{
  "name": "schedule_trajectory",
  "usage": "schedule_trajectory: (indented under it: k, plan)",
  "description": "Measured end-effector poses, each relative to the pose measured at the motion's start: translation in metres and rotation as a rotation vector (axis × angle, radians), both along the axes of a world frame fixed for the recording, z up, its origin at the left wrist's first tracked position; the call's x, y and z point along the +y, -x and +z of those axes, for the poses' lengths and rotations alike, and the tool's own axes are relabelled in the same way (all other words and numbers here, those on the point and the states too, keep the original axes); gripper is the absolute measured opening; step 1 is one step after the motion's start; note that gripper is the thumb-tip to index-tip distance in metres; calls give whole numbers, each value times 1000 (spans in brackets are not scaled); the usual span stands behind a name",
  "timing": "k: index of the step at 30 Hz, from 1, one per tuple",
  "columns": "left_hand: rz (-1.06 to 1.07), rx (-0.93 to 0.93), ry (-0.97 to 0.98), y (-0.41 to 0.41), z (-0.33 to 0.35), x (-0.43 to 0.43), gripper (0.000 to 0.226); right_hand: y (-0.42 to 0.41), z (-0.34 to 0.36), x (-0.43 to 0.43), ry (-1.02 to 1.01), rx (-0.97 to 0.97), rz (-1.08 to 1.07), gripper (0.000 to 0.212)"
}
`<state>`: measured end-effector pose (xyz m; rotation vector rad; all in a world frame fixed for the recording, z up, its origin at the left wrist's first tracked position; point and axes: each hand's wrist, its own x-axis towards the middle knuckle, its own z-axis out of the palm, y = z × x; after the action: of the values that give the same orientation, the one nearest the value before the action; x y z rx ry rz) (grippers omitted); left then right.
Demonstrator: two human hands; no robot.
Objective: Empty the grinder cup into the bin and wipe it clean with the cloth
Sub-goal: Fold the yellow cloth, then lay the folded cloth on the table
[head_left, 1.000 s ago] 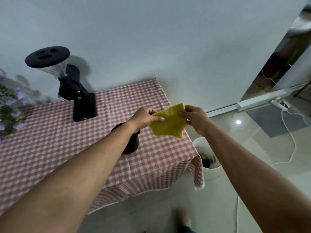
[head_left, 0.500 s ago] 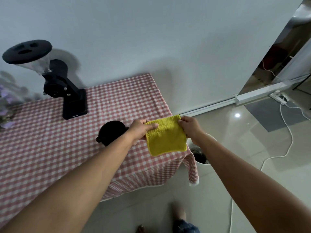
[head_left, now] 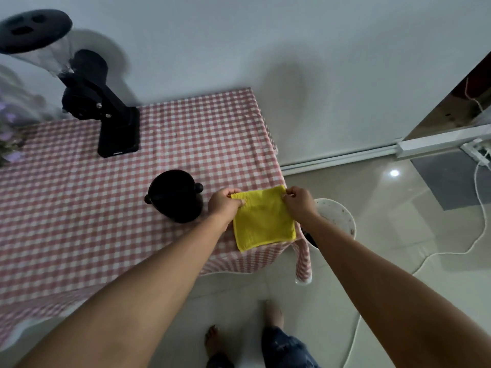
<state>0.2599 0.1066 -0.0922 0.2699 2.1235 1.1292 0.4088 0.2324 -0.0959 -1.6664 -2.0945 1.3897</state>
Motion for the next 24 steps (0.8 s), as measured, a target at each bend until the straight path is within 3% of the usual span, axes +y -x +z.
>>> schedule_trajectory:
  k: [15, 24]
  plan:
    - [-142, 398, 193, -1, -16, 11, 35, 8, -9, 17, -106, -51, 102, 35]
    - [-110, 472, -11, 6, 37, 19, 22, 28, 31, 23, -170, 97, 133, 30]
